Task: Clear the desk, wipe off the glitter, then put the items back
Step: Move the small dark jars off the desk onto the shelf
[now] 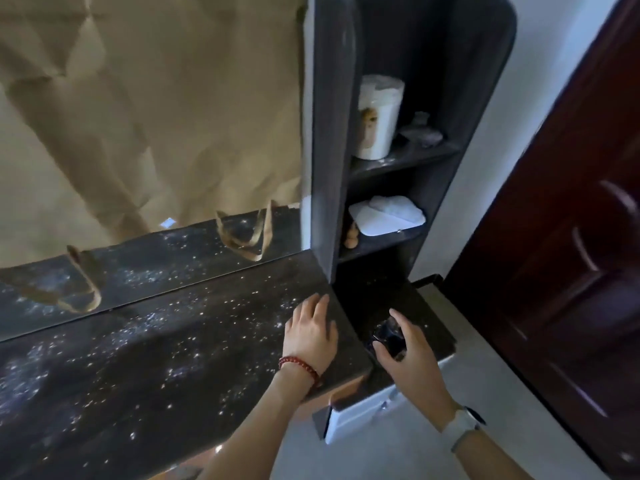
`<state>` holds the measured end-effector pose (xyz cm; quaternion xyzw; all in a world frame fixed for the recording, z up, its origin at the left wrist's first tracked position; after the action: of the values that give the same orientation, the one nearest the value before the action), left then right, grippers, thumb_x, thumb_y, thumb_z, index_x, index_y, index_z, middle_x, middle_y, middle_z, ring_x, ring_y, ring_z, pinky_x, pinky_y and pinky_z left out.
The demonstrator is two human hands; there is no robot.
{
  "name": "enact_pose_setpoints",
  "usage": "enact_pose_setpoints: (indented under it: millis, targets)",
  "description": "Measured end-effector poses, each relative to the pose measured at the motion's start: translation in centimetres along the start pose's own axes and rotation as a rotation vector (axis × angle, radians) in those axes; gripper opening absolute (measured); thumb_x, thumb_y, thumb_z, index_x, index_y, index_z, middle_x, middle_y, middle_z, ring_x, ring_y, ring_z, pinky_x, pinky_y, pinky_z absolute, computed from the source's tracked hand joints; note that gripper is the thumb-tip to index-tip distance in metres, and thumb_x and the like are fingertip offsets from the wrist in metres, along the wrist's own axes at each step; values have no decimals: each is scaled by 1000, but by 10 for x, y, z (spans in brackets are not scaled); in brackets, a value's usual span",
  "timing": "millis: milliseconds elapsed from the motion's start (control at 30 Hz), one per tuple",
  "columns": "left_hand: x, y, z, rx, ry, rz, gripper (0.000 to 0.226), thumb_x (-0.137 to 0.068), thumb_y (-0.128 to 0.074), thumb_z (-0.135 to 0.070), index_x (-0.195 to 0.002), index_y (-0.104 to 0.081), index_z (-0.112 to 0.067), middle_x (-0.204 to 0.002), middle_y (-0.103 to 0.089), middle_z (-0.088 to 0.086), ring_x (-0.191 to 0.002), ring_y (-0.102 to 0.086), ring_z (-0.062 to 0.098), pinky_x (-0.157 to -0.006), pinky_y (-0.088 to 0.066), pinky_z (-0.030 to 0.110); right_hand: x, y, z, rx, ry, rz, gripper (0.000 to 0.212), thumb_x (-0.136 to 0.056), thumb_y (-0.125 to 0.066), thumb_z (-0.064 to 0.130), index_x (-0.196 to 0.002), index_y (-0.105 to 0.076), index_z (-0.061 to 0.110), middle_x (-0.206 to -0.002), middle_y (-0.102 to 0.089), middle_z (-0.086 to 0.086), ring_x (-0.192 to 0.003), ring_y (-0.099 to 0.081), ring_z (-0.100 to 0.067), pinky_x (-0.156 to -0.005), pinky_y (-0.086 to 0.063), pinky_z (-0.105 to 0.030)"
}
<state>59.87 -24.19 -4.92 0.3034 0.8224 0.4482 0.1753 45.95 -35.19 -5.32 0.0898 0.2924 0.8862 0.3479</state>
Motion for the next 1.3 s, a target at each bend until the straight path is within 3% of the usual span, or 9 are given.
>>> enact_pose_setpoints:
  millis: [133,333,500,633,733,967,1167,1300]
  targets:
    - [-50,-22,-54,51,24,-32,56,-89,-45,-24,-140,-24,-15,-146,-30,7,-132,-30,25,-107,-32,40,-50,58,-32,45,15,-22,60,-82,-66,21,-135,-38,19,-122,-48,-3,-108,-46,-9,-91,-38,-19]
    - [-98,-2,-55,61,146,-221,67,-89,-48,-22,-143,-9,-9,-150,-17,14,-136,-22,32,-109,-27,43,-129,72,-27,84,115,18,60,-85,-62,28,-137,-34,21,-127,-46,-4,-118,-46,-17,-92,-36,-18]
    - [-149,12,-39,145,186,-305,70,-92,-47,-25,-143,-2,-8,-153,-10,14,-138,-19,33,-109,-28,44,-194,57,3,183,200,-26,60,-84,-62,30,-136,-35,19,-121,-49,-10,-112,-49,-26,-93,-45,-37]
    - [-176,7,-36,269,93,-326,65,-93,-43,-17,-144,-3,-15,-149,-24,15,-132,-34,33,-99,-40,40,-244,43,18,274,192,-77,59,-82,-64,26,-133,-39,12,-118,-52,-18,-114,-47,-32,-95,-42,-41]
    - [-180,6,-33,303,76,-369,68,-92,-45,-14,-137,4,-29,-144,-33,16,-125,-44,34,-92,-47,42,-275,30,19,362,186,-22,57,-82,-64,26,-132,-40,11,-117,-53,-21,-114,-45,-35,-96,-40,-41]
    - [-182,3,-26,296,14,-424,70,-90,-48,-12,-134,3,-32,-136,-41,21,-118,-49,34,-95,-48,47,-296,16,2,344,120,-10,58,-79,-68,25,-128,-43,8,-118,-49,-22,-116,-41,-37,-98,-40,-43]
    - [-182,1,-25,303,3,-423,67,-91,-47,-13,-136,1,-27,-136,-41,19,-117,-50,34,-95,-48,44,-306,15,-2,353,96,-46,70,-74,-73,29,-132,-40,5,-117,-48,-27,-114,-41,-42,-97,-39,-49]
    - [-180,-1,-26,314,24,-397,67,-92,-46,-14,-136,1,-31,-142,-35,16,-122,-46,32,-94,-48,40,-280,22,0,329,132,-121,75,-78,-69,30,-139,-31,7,-133,-39,-26,-122,-36,-41,-97,-40,-48]
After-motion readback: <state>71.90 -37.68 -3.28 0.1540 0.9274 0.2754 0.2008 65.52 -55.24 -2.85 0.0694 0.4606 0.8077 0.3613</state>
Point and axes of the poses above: each hand's wrist, its own x-axis away from the middle knuckle, its own y-axis out of the back of the hand, z = x × y, the point moved 8 cm from there along -x, towards the middle knuckle
